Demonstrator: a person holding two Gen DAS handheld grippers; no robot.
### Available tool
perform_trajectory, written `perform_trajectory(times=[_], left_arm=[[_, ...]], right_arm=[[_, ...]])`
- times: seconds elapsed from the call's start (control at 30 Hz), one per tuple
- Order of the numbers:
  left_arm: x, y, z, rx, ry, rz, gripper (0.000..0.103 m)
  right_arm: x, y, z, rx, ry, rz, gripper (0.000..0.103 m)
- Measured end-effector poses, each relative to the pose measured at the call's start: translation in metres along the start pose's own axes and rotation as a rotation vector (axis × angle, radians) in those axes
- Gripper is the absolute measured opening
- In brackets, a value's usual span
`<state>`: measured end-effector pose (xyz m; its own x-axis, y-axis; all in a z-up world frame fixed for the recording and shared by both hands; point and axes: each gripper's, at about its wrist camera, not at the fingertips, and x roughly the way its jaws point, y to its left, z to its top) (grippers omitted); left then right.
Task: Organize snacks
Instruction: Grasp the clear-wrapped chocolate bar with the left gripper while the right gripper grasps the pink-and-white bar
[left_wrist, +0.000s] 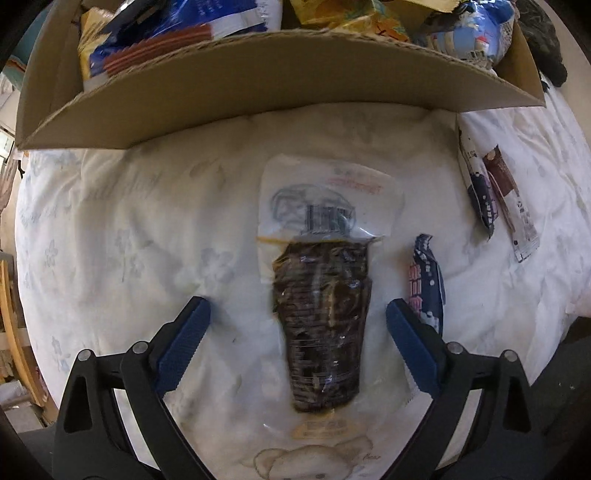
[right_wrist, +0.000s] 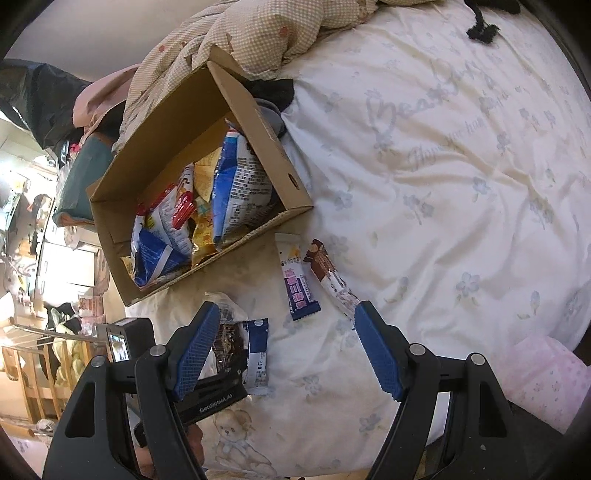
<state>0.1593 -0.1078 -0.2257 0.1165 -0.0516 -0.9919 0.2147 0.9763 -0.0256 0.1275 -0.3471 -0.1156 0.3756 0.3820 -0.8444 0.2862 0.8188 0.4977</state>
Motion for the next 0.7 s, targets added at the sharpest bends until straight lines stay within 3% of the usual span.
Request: perform_trajectory(times=[0.2,0.27,0.33,0.4,0.47,0.7], left_arm=[[0.005,-0.022,-0.004,0.109,0.004,0.053,0.096],[0.004,-0.020,-0.003,0.086,0.008,0.034,0.095],[0.002,-0.010,-0.003,0.050,0.005,0.021,0.084],[-0.001,-0.003,-0.004,0.040,0.000,0.012,0.063],[-0.008,0.000,-0.004,0.036,-0.013,0.011,0.054],[-0.024,0.035,-0.018,-0.061,-0.005,-0.037,0.050]], right_arm=[[0.004,0.004,0.000,-0.018,0.008,-0.011,0.079],[0.004,0.007,-0.001,-0.027,0.007,-0.019,0.079],[0.004,0.007,0.000,-0.030,0.003,-0.023,0.079],[0.004,0.006,0.000,-0.023,-0.003,-0.031,0.079],[0.004,0.004,0.001,-0.013,-0.007,-0.036,0.079],[0.013,0.001,0.003,0.011,0.011,-0.050,0.079]])
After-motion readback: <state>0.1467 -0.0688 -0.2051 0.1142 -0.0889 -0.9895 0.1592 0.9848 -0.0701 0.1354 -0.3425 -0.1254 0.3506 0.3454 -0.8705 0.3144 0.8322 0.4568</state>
